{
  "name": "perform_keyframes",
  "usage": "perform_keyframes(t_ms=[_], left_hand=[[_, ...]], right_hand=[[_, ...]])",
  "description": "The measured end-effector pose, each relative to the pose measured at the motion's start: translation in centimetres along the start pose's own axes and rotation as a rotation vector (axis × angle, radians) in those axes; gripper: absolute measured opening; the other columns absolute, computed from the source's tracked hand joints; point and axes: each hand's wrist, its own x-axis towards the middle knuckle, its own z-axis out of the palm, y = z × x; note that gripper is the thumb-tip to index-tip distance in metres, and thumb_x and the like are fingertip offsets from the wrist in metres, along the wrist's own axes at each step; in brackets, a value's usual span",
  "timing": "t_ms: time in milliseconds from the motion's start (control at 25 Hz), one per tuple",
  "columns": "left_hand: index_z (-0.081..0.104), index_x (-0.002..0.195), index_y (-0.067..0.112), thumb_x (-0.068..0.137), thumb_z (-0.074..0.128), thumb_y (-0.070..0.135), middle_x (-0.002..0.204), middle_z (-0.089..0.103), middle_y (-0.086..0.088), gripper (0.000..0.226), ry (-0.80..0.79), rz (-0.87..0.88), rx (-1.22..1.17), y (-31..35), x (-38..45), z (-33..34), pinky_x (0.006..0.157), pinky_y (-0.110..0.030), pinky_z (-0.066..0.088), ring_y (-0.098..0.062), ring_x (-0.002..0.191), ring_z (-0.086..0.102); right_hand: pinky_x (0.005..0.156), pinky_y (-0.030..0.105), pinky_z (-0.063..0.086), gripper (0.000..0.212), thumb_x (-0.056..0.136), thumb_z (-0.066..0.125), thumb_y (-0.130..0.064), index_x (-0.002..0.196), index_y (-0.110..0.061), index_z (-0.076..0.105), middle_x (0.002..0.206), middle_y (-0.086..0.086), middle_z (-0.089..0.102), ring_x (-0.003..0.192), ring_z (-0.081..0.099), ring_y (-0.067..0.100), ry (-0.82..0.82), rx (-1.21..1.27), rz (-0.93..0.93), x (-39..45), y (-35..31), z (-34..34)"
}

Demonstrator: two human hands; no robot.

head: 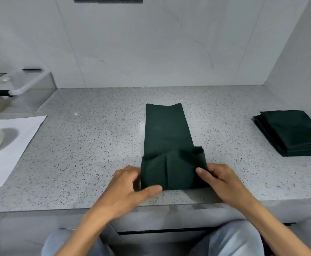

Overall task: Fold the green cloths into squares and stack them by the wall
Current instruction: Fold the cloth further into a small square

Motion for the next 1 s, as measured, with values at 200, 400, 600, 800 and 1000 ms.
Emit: perform_keyframes(t_ms=[200, 400, 600, 800, 1000], left_hand=[[0.043, 0.064, 0.014, 0.094, 0.06, 0.038, 0.051, 0.04, 0.008, 0.042, 0.225, -0.219, -0.111, -0.6, 2.9, 1.6, 0.054, -0.028, 0.034, -0.01, 0.051, 0.036], [0.044, 0.066, 0.019, 0.098, 0.051, 0.041, 0.047, 0.04, 0.007, 0.039, 0.367, -0.206, 0.146, -0.3, 4.3, 2.7, 0.055, -0.029, 0.032, -0.014, 0.045, 0.038], [0.046, 0.072, 0.023, 0.099, 0.047, 0.042, 0.047, 0.044, 0.008, 0.034, 0.458, -0.207, 0.243, -0.4, 4.8, 3.3, 0.063, -0.035, 0.043, -0.011, 0.044, 0.044], [0.057, 0.093, 0.019, 0.102, 0.04, 0.043, 0.064, 0.061, 0.006, 0.031, 0.437, -0.26, 0.474, -0.4, 5.9, 3.5, 0.075, -0.033, 0.042, -0.018, 0.06, 0.058], [0.056, 0.105, 0.018, 0.103, 0.038, 0.04, 0.073, 0.062, 0.006, 0.028, 0.391, -0.342, 0.54, 0.4, 6.6, 3.5, 0.077, -0.032, 0.035, -0.017, 0.068, 0.054]], right_hand=[[0.054, 0.029, 0.03, 0.045, 0.096, 0.057, -0.036, 0.06, -0.012, 0.045, 0.051, -0.008, 0.038, 0.049, 0.035, 0.008, 0.093, -0.073, 0.182, 2.8, -0.7, 0.6], [0.05, 0.028, 0.028, 0.05, 0.095, 0.06, -0.035, 0.055, -0.019, 0.034, 0.046, -0.01, 0.033, 0.045, 0.03, 0.01, 0.207, -0.166, 0.273, 4.8, -1.2, 0.9], [0.047, 0.03, 0.032, 0.039, 0.099, 0.048, -0.041, 0.068, -0.019, 0.043, 0.053, -0.004, 0.045, 0.049, 0.043, 0.017, 0.345, -0.641, 0.081, 5.6, -1.0, 2.3], [0.053, 0.032, 0.045, 0.039, 0.098, 0.048, -0.047, 0.078, -0.014, 0.056, 0.065, 0.001, 0.059, 0.059, 0.055, 0.018, 0.344, -0.704, 0.241, 6.9, -0.5, 3.0], [0.05, 0.029, 0.034, 0.039, 0.099, 0.046, -0.046, 0.086, -0.012, 0.06, 0.07, 0.002, 0.06, 0.059, 0.052, 0.018, 0.376, -0.799, 0.296, 7.0, -0.5, 3.2]])
